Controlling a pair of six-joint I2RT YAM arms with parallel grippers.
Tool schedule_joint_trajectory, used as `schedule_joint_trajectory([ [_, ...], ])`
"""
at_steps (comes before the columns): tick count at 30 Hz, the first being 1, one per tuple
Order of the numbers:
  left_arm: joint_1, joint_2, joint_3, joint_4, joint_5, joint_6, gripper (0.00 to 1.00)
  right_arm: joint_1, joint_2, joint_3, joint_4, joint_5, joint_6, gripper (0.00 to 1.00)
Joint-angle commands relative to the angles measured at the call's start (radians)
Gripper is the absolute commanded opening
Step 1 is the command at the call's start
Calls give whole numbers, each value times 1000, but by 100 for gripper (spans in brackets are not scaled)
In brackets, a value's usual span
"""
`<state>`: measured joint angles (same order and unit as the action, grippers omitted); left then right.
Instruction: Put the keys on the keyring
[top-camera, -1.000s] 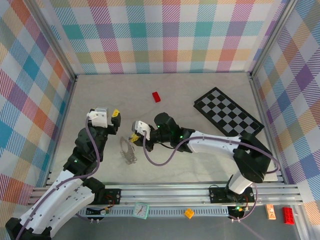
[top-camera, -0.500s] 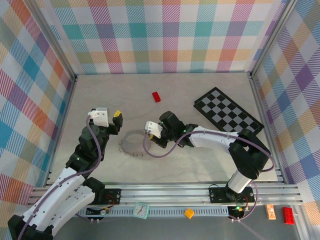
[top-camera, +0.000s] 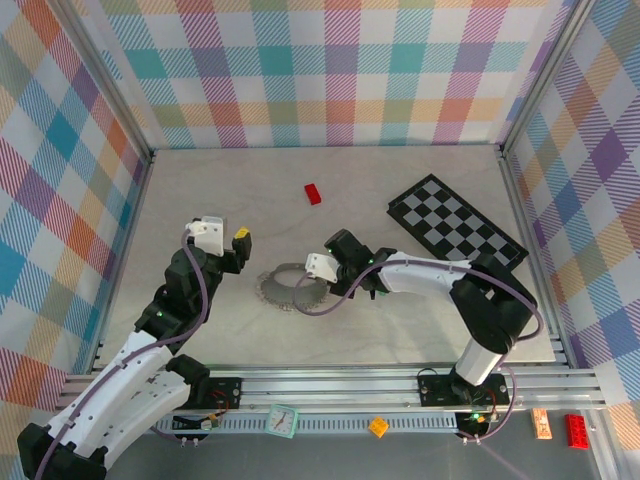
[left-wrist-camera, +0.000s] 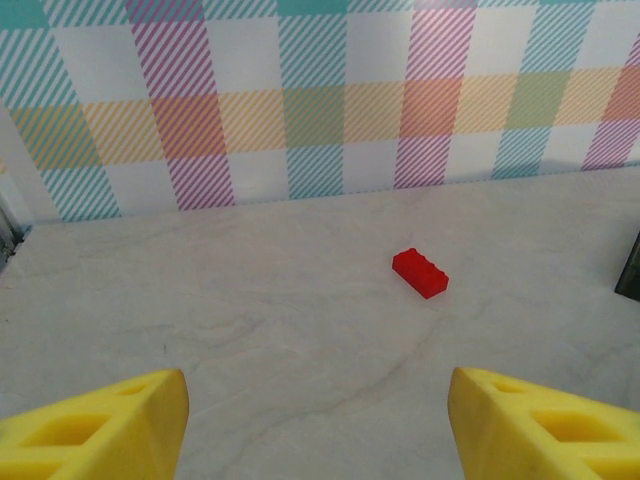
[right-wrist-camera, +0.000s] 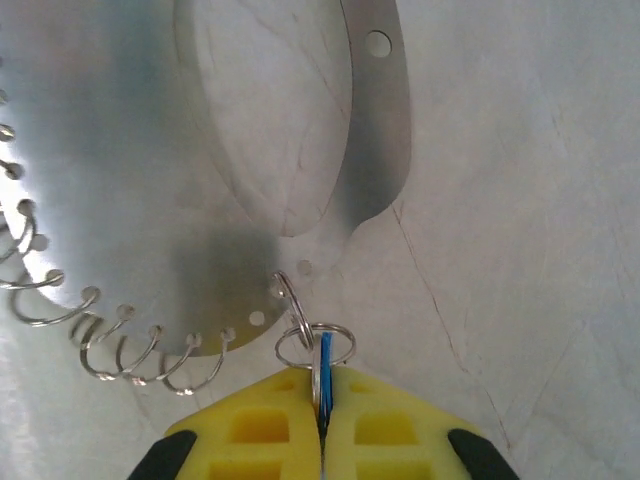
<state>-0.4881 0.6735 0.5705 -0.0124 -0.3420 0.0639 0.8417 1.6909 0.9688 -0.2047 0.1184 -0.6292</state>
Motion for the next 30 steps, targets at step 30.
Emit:
schedule_joint_trajectory([
  [30,6,269,109,-100,485,-199,61,-106,-358,-162,-21,-214,1117,38],
])
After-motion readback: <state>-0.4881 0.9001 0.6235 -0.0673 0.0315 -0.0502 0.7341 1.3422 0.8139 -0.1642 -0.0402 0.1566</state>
